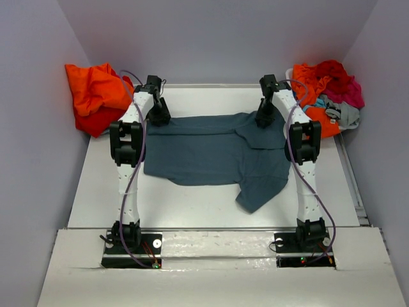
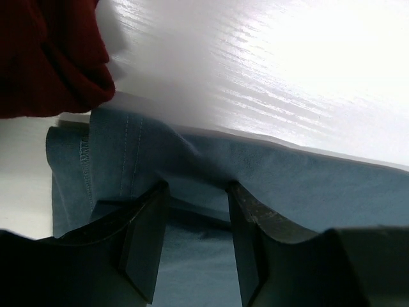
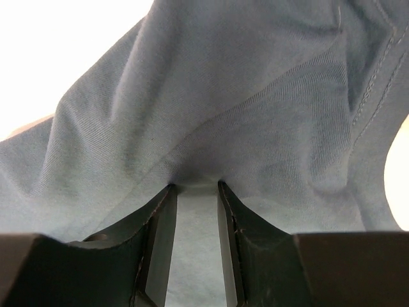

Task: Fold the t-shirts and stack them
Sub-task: Fold the tshirt

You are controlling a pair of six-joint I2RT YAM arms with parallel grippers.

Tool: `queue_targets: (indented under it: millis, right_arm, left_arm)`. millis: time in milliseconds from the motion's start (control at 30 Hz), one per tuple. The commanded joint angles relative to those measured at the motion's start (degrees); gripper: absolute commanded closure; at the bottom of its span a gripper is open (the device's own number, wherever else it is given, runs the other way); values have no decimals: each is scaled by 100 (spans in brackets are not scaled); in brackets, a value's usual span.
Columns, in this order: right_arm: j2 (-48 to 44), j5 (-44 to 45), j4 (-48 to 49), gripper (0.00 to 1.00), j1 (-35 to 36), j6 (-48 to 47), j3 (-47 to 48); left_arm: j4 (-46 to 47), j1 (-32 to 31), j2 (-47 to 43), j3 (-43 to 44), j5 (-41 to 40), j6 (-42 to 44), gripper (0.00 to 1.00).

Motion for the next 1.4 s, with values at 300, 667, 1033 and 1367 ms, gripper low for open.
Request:
queue_targets:
  millis: [300,667,1033,1367]
  right_arm:
    - [-789,-142,738,62,-73,-369,-572]
    - [-1361,-318,493,62,-73,-449,-581]
    - [-1773,-678,527,64,85,-352,-1863]
    - [-2090,-722,932,88,199,-238,-2892]
  left_arm:
    - [271,86,-495,-119,-288,160,45]
    - [342,-143,-1155,-22,-481,371,44]
    - [86,-301,-1436,-856,-930,389,44]
    - [157,-301,-1340,-1007,-956,354,44]
